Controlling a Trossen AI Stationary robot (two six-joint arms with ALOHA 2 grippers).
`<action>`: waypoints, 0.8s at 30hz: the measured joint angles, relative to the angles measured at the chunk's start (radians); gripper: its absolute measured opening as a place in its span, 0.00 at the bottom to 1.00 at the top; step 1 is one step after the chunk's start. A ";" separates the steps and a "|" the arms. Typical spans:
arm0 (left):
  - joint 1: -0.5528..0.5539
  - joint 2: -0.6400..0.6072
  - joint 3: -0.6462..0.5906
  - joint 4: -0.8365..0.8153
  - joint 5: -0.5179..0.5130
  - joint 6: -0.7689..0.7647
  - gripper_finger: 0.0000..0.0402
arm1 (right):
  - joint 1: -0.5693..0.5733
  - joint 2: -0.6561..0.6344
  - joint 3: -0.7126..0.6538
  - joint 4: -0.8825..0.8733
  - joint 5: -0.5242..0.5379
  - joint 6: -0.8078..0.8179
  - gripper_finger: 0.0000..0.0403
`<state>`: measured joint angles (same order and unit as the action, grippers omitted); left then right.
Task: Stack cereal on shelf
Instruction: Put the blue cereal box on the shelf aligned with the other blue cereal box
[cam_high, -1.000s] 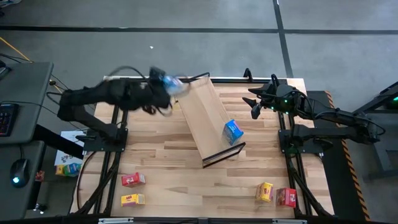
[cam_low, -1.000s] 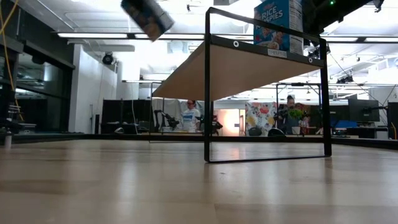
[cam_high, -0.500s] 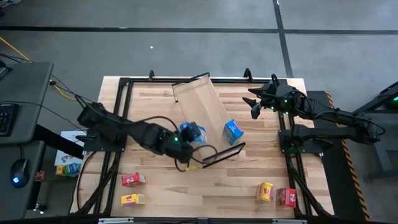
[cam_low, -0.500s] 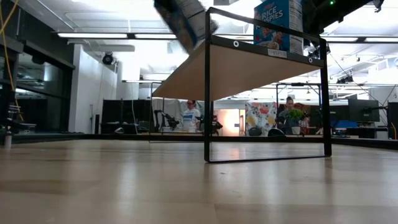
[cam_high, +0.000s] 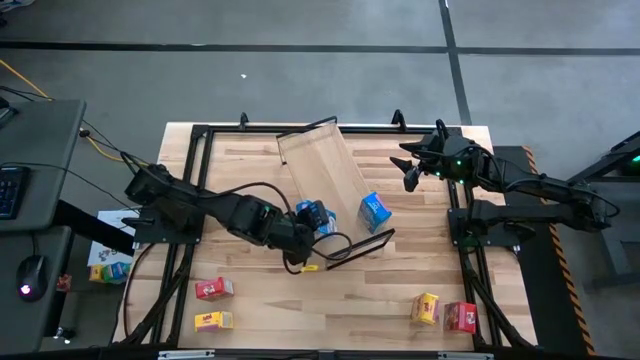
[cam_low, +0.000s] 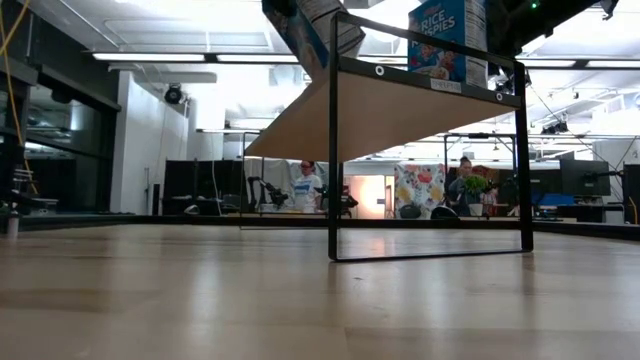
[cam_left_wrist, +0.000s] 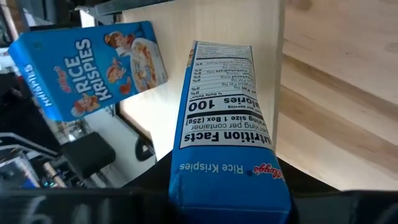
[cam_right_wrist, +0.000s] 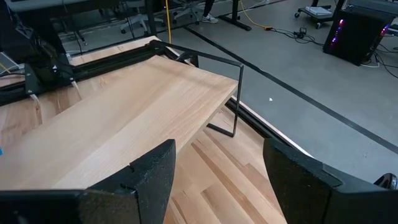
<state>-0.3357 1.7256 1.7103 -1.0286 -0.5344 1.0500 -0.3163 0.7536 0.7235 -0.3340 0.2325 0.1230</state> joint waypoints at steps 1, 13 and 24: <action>0.005 0.000 0.000 0.001 0.020 0.000 0.29 | 0.000 0.000 0.000 0.000 0.000 0.000 0.59; 0.050 0.000 0.000 0.032 0.052 0.003 0.42 | 0.000 0.000 0.000 0.000 0.000 0.000 0.59; 0.068 0.000 0.000 0.072 0.054 0.036 0.55 | 0.000 0.000 0.000 0.000 0.000 0.000 0.59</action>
<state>-0.2676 1.7256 1.7103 -0.9570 -0.4808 1.0858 -0.3164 0.7536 0.7235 -0.3340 0.2325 0.1230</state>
